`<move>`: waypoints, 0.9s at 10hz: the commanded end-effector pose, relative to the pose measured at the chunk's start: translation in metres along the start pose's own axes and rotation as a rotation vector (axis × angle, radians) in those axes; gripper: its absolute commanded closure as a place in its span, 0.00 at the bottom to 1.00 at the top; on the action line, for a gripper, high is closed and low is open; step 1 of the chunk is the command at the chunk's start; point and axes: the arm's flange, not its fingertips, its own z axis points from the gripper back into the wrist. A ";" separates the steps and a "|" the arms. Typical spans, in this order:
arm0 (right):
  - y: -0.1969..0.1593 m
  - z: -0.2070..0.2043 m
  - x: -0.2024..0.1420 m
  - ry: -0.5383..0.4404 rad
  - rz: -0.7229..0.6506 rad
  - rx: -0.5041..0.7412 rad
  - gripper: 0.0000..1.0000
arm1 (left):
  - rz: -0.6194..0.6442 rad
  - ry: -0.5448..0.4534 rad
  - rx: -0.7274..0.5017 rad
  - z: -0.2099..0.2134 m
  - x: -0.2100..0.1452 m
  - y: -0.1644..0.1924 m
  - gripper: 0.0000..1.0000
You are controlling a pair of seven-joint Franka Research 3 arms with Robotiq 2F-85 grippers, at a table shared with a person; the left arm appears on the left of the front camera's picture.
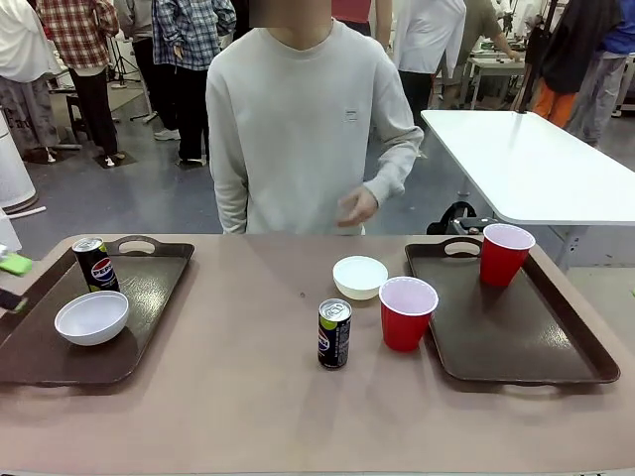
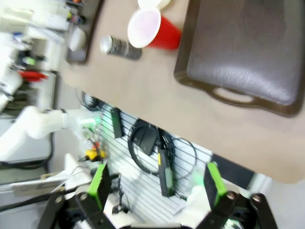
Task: Prepare tableware on both trays.
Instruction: Pick up a Picnic Bowl from the table and place it on a Handle tray.
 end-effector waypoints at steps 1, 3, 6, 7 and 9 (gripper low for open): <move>0.059 0.006 -0.011 0.069 0.000 -0.158 0.00 | 0.021 0.005 -0.108 0.028 -0.001 0.021 0.05; 0.110 -0.011 -0.001 0.141 -0.016 -0.308 0.00 | 0.035 0.000 -0.210 0.029 -0.013 0.035 0.05; 0.159 -0.062 0.025 0.197 -0.010 -0.430 0.00 | -0.010 -0.038 -0.227 0.021 -0.030 0.037 0.05; 0.173 -0.089 0.041 0.152 0.027 -0.489 0.00 | 0.046 -0.006 -0.222 0.028 -0.024 0.038 0.05; 0.179 -0.124 0.056 0.026 0.124 -0.512 0.00 | 0.046 -0.006 -0.222 0.028 -0.024 0.038 0.05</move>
